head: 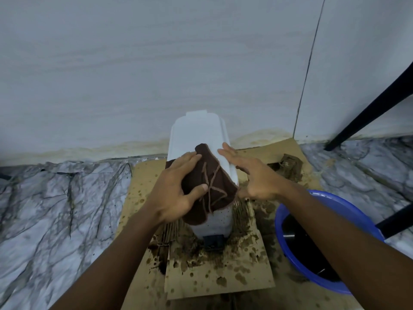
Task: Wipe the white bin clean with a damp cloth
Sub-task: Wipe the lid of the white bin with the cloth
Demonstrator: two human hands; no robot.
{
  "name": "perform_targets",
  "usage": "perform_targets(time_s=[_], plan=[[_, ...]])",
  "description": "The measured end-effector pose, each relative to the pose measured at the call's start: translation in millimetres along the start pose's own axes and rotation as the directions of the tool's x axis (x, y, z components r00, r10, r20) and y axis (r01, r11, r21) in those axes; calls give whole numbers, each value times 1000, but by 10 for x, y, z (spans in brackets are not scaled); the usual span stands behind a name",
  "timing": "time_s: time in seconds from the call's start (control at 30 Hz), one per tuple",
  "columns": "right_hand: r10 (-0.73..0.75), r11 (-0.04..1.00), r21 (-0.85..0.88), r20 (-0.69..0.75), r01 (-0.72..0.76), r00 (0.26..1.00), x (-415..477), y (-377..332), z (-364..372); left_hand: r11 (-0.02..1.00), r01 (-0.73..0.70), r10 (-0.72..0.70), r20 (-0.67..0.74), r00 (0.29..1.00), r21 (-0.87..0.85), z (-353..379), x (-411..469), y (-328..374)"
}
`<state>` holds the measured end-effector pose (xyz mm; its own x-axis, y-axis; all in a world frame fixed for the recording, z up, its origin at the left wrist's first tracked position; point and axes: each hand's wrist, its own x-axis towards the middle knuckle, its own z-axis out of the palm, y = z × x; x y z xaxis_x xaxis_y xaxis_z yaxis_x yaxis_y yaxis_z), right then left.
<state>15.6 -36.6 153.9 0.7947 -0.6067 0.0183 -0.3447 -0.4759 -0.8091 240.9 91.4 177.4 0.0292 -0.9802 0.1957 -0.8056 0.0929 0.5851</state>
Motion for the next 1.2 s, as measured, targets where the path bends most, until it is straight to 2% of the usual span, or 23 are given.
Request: perform_targets(time_s=[0.07,0.1,0.17,0.23,0.3,0.37,0.43,0.53,0.6,0.7,0.77,0.83,0.9,0.97,1.03,1.1,1.2], plan=[[48,995,88,-18,-46,999,0,-112,-79,1000,-16,17,-36,999,26,-64,-31,-68],[69,994,92,-74,-62,995,9,-187,-91,998,-18,20,-37,999,52,-89,-55,-119],[23,999,-34,-188,-30,982,20,-396,-33,991,-24,25,-8,1000,128,-103,-123,-230],[-96,970,-235,-107,69,990,57,-581,120,981,-42,40,16,999,190,-89,-163,-308],[-141,897,-420,17,135,990,155,-624,283,975,-61,56,30,998,214,-89,-145,-311],[-124,879,-462,15,117,992,231,-587,313,983,-53,45,48,998,173,-128,-88,-261],[-107,903,-420,-14,92,994,233,-601,256,988,-50,42,60,997,147,-195,-39,-174],[-164,898,-420,-43,131,986,153,-694,201,969,-107,97,56,994,223,-276,-37,-60],[-139,939,-329,-87,103,987,119,-830,128,967,-122,112,58,992,224,-382,-13,65],[-46,995,-94,-201,28,979,227,-1052,-126,1000,-9,9,49,999,-6,-663,228,222],[5,998,-56,-294,-23,956,361,-1132,-263,994,60,-56,48,997,-92,-830,423,261],[25,987,-143,-330,-76,944,471,-1115,-284,995,94,-94,2,996,38,-836,554,252],[67,982,-152,-296,-116,953,505,-977,-227,983,93,-84,-61,995,159,-663,584,220],[86,991,-76,-294,-113,952,469,-780,-177,988,-14,9,38,999,152,-410,562,195],[140,990,36,-322,-135,937,396,-577,-166,961,-107,60,185,981,253,-147,572,96],[181,982,111,-300,-154,937,327,-402,-199,920,-96,20,200,980,379,28,613,17],[165,986,39,-248,-161,954,307,-230,-281,896,-79,9,159,987,438,225,584,122]])
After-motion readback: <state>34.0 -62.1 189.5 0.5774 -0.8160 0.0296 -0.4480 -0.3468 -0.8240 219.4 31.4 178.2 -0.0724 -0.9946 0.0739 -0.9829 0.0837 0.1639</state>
